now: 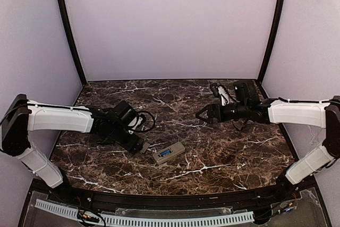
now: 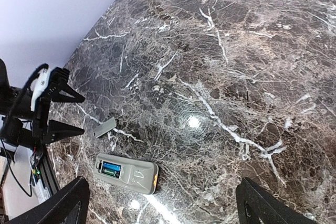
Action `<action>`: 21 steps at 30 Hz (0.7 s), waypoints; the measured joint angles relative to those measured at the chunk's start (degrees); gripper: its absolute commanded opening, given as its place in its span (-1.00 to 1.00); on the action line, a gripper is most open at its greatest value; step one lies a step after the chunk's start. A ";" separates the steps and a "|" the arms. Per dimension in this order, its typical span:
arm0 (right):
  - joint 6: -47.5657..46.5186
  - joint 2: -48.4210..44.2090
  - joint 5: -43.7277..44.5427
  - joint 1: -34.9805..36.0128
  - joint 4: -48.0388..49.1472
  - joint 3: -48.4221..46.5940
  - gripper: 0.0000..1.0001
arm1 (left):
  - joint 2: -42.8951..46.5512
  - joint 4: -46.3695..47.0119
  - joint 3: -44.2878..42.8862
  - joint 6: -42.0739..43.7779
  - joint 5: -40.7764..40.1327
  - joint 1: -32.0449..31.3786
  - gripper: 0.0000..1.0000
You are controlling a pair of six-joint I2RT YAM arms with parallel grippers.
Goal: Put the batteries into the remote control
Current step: Pick up the battery cover from the center of the board.
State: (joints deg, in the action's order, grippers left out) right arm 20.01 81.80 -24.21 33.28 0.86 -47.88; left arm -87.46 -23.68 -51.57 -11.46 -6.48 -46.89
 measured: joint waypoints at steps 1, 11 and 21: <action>0.52 -0.46 -0.81 -0.98 1.01 0.92 0.88 | -0.79 0.17 -0.02 -0.02 0.50 0.22 0.46; 2.03 -1.75 -4.74 -3.56 4.11 5.20 0.75 | -6.05 2.40 -0.96 -1.27 6.54 0.61 0.17; 2.14 -1.05 -6.12 -3.56 5.40 5.29 0.70 | -9.20 3.89 -2.08 -1.90 9.14 0.61 -0.06</action>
State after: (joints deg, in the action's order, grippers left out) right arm 22.15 80.75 -30.33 29.71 6.26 -42.59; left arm -96.66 -19.79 -53.65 -13.37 2.66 -46.28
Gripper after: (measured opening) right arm 0.857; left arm 0.496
